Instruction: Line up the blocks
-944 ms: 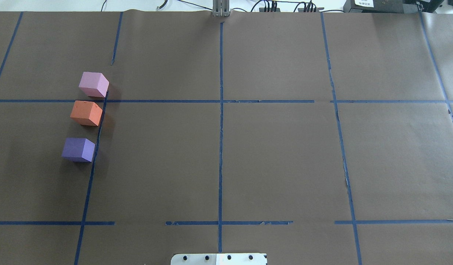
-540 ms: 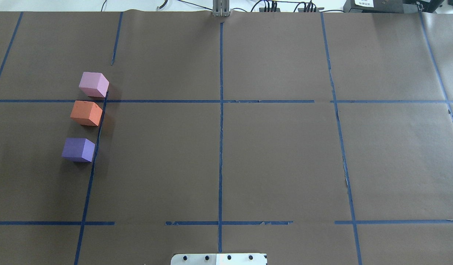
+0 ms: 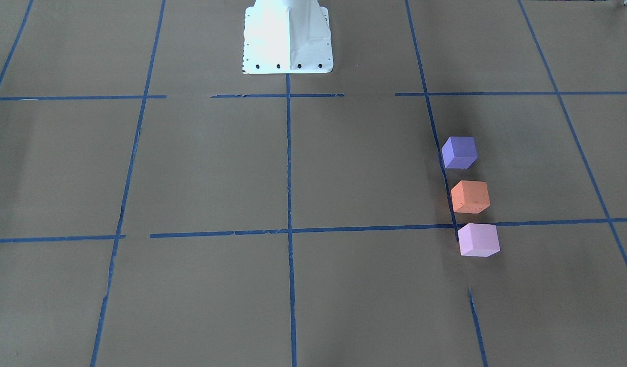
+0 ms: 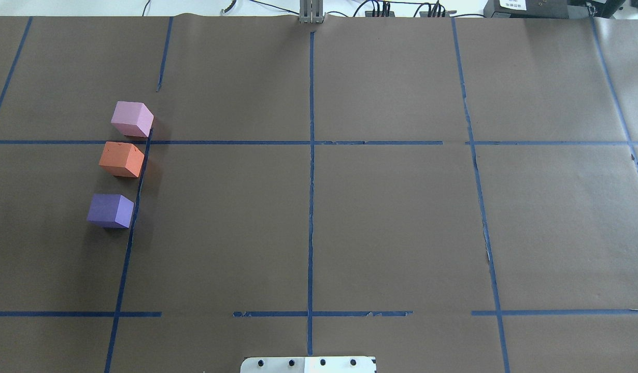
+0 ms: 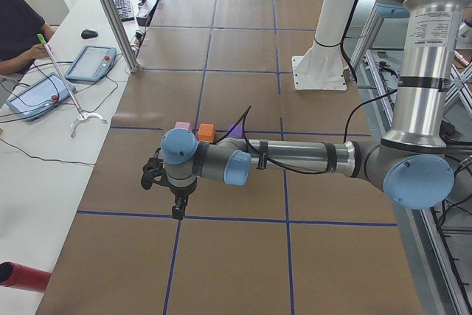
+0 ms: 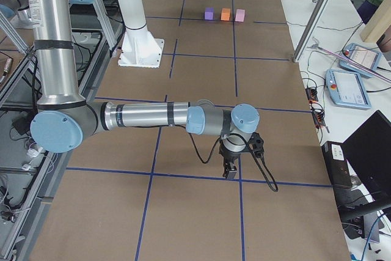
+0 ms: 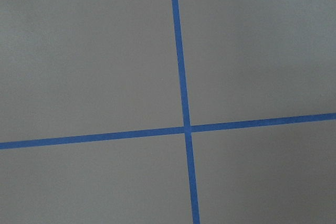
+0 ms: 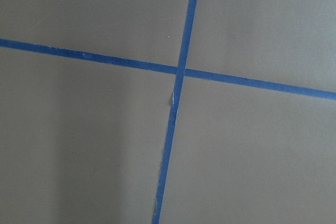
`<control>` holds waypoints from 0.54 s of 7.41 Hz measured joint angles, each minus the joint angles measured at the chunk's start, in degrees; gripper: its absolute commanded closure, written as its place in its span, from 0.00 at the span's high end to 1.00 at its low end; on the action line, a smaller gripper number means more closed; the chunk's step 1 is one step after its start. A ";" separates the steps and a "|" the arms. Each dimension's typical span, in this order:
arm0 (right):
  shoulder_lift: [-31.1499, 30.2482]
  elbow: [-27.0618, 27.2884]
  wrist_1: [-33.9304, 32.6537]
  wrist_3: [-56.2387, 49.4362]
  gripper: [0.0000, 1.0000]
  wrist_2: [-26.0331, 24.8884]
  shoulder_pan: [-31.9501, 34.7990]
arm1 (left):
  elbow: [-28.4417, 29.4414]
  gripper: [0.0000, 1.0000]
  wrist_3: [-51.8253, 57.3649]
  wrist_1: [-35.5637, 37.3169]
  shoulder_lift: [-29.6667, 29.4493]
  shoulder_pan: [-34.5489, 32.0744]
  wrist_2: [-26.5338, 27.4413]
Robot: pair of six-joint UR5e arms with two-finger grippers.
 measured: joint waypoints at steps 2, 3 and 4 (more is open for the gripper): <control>0.04 0.00 0.00 0.00 1.00 0.00 0.00 | 0.03 1.00 -0.02 -0.01 0.02 -0.12 0.51; 0.04 0.00 0.00 0.00 1.00 0.00 0.00 | -0.01 1.00 0.06 -0.01 0.02 -0.14 0.66; 0.03 0.00 0.00 0.00 1.00 0.00 0.00 | -0.06 1.00 0.08 -0.01 0.03 -0.17 0.76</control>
